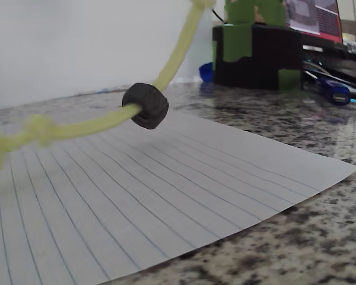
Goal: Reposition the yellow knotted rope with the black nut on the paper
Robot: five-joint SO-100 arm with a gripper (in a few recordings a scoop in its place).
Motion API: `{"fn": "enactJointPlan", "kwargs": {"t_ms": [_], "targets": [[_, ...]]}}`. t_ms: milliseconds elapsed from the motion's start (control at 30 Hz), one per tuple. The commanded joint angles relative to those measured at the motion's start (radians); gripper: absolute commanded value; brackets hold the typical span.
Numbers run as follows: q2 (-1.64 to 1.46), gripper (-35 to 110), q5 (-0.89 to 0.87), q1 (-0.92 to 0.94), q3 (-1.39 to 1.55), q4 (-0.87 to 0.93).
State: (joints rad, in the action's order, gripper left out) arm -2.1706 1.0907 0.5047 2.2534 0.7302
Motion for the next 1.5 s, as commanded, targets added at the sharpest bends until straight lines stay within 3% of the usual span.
{"fn": "enactJointPlan", "kwargs": {"t_ms": [0,400,633,867,1467], "targets": [[-0.13,0,0.037,0.02,-0.023,-0.015],[-0.459,0,0.041,0.02,-0.02,-0.035],[-0.603,0,-0.074,-0.06,0.127,-0.129],[-0.811,0,-0.29,-0.247,0.414,-0.212],[-0.931,0,-0.864,-0.621,0.686,-0.184]]}}
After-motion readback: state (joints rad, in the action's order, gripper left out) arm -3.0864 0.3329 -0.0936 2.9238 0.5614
